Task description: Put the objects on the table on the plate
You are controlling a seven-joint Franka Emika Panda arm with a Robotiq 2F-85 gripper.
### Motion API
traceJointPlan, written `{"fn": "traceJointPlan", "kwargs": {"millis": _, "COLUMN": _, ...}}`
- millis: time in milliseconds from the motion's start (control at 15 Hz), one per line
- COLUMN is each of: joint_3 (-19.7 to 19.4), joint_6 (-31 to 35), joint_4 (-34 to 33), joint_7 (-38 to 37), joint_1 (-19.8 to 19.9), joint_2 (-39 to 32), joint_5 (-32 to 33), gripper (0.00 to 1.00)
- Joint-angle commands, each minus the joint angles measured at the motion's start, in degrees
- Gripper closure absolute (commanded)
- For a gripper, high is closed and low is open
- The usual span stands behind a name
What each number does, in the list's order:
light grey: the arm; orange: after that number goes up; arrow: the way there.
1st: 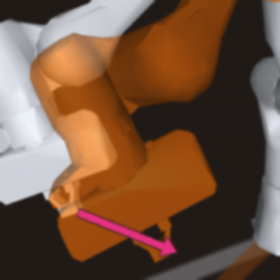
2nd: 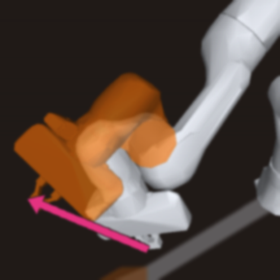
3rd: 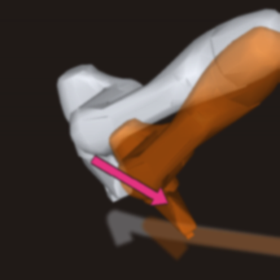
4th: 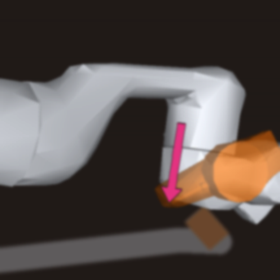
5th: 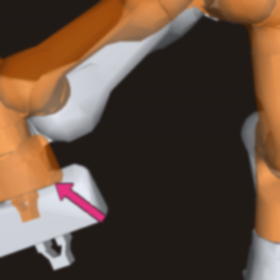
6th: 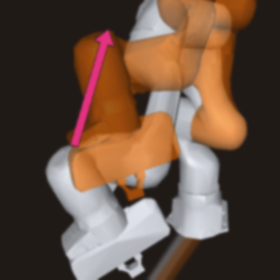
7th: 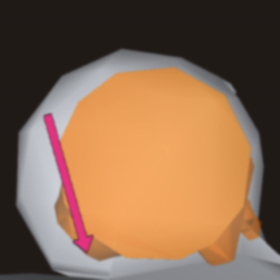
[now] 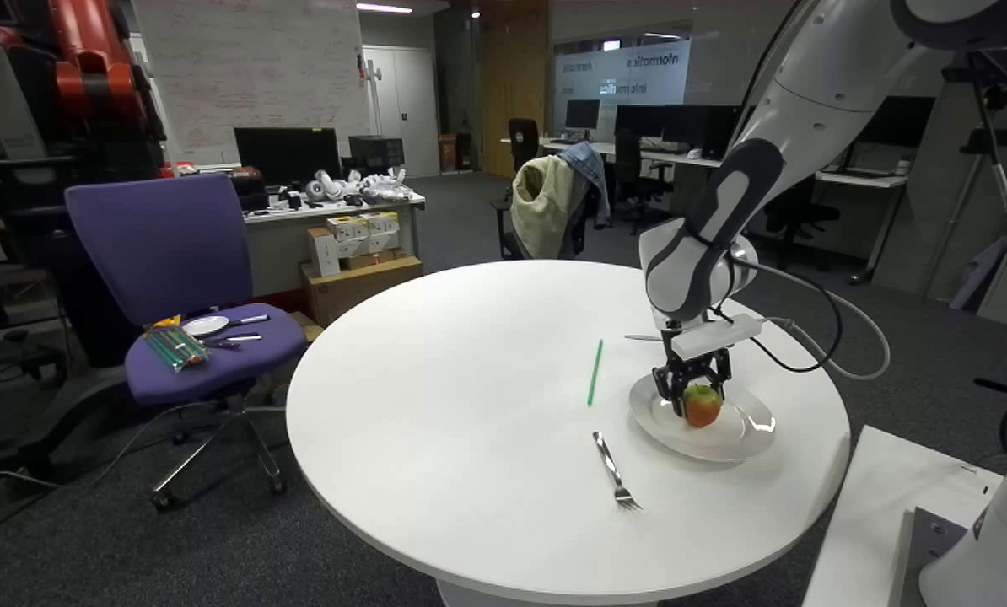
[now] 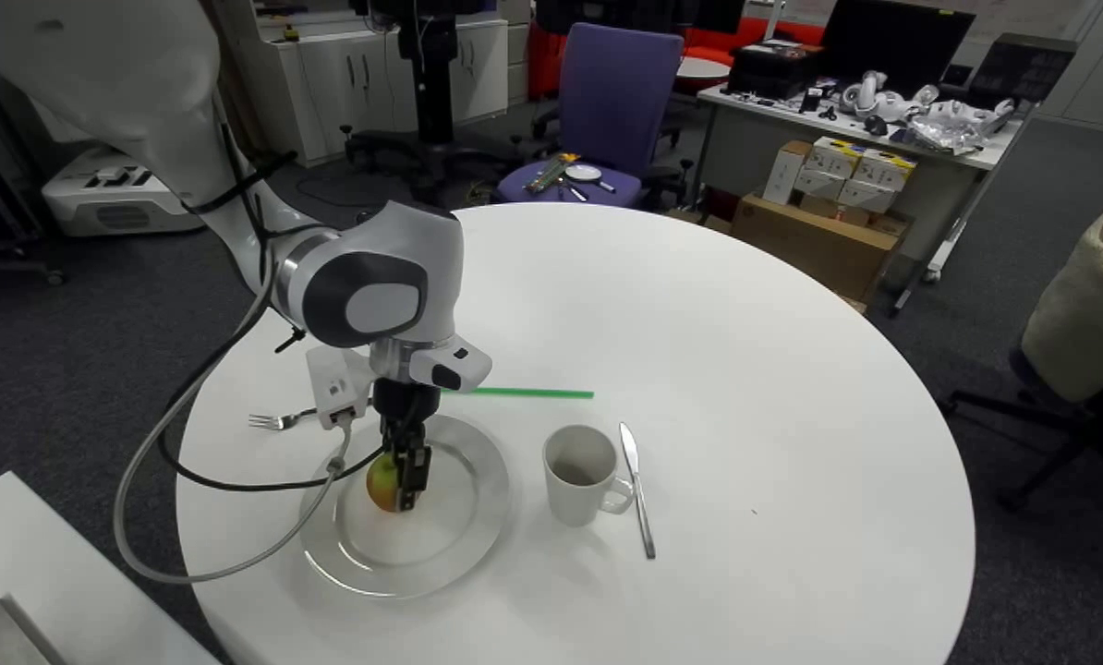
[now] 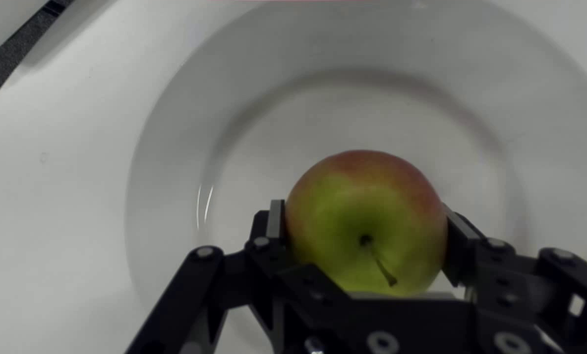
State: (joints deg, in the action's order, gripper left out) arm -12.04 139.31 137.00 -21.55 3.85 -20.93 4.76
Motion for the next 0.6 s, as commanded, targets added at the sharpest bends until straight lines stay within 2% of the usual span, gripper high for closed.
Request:
{"fn": "traceJointPlan", "kwargs": {"millis": 0, "joint_3": -1.1, "joint_6": -0.8, "joint_4": -1.0, "joint_7": -1.0, "joint_1": -0.3, "joint_2": -0.3, "joint_5": 0.6, "gripper": 0.51}}
{"fn": "traceJointPlan", "kwargs": {"millis": 533, "joint_3": -1.4, "joint_6": -0.7, "joint_4": -1.4, "joint_7": -1.6, "joint_1": -0.6, "joint_2": -0.3, "joint_5": 0.8, "gripper": 0.51}}
